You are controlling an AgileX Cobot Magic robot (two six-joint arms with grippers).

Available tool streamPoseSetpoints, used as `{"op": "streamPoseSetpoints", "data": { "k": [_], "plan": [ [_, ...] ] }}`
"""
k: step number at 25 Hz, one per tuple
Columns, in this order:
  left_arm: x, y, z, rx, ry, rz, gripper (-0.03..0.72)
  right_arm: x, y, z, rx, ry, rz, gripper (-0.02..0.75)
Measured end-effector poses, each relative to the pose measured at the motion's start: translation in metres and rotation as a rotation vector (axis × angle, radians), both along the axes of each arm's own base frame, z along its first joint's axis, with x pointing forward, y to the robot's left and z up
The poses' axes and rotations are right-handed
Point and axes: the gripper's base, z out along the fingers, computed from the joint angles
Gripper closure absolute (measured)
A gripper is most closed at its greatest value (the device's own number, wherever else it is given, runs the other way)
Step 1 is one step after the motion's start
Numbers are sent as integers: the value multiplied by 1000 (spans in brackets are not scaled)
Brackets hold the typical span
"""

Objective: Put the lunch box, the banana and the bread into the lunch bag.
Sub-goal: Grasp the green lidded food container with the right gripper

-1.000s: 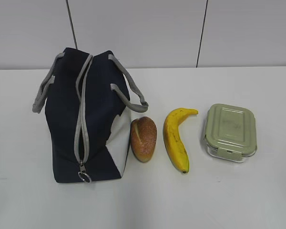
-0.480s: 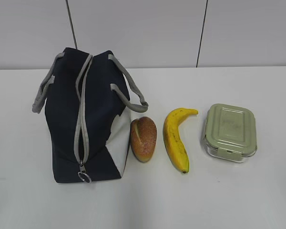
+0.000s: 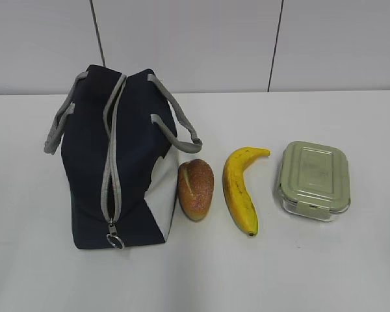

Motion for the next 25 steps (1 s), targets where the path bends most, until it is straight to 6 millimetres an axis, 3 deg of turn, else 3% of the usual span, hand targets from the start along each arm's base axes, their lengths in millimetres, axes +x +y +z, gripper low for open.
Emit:
{"op": "streamPoseSetpoints", "data": {
  "k": [8, 15, 25],
  "plan": [
    [30, -7, 37, -63, 76, -31, 452, 0, 0, 0, 0, 0, 0, 295],
    [68, -18, 64, -177, 162, -81, 445, 0, 0, 0, 0, 0, 0, 295],
    [139, -30, 67, -204, 341, -119, 441, 0, 0, 0, 0, 0, 0, 295]
  ]
}}
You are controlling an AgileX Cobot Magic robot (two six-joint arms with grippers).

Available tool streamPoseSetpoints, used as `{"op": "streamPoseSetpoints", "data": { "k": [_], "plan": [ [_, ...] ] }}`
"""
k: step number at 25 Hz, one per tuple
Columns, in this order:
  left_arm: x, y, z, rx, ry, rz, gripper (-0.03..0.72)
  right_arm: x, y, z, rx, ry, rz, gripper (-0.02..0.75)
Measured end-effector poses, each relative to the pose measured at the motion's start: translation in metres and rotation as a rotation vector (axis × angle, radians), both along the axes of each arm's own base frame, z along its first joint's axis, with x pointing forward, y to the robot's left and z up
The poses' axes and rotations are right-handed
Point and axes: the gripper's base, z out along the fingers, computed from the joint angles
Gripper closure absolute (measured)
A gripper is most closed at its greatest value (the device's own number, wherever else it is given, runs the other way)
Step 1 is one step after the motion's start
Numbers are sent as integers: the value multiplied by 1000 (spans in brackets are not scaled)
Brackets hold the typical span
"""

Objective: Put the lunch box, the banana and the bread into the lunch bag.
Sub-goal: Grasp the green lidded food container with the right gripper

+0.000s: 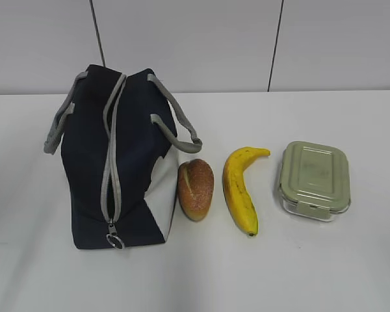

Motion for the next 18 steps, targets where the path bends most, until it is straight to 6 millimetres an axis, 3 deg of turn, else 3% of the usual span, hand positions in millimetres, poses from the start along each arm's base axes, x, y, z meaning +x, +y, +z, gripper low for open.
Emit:
{"op": "streamPoseSetpoints", "data": {
  "k": [9, 18],
  "plan": [
    [64, -17, 0, -1, 96, -41, 435, 0, 0, 0, 0, 0, 0, 295],
    [116, -40, 5, -20, 145, -64, 353, 0, 0, 0, 0, 0, 0, 295]
  ]
}}
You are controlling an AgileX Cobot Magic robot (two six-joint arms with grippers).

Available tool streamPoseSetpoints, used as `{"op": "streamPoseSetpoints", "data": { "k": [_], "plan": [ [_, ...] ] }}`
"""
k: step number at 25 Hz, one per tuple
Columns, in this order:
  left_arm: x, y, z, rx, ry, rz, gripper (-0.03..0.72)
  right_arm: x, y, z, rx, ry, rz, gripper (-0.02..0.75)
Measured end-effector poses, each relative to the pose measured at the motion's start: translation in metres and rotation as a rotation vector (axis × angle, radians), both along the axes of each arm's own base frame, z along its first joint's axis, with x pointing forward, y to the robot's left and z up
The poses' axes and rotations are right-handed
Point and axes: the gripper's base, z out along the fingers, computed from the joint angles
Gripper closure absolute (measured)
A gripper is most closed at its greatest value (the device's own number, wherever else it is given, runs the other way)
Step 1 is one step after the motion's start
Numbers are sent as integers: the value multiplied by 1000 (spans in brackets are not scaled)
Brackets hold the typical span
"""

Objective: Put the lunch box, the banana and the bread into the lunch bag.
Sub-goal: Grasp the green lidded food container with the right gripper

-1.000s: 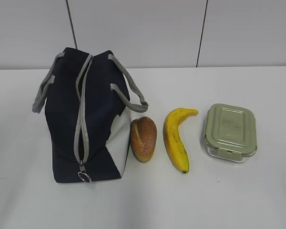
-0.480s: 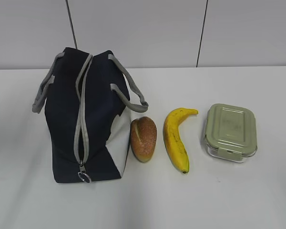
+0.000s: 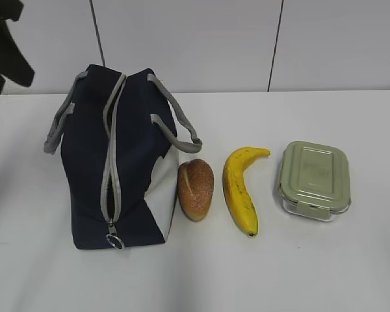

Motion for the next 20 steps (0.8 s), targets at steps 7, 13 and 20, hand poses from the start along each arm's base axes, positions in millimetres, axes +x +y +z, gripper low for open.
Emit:
{"op": "streamPoseSetpoints", "data": {
  "k": [7, 13, 20],
  "plan": [
    [37, -27, -5, -11, 30, -44, 347, 0, 0, 0, 0, 0, 0, 295],
    [64, -35, -20, 0, 81, -29, 284, 0, 0, 0, 0, 0, -1, 295],
    [82, -40, -37, 7, 119, -21, 266, 0, 0, 0, 0, 0, -1, 295]
  ]
}}
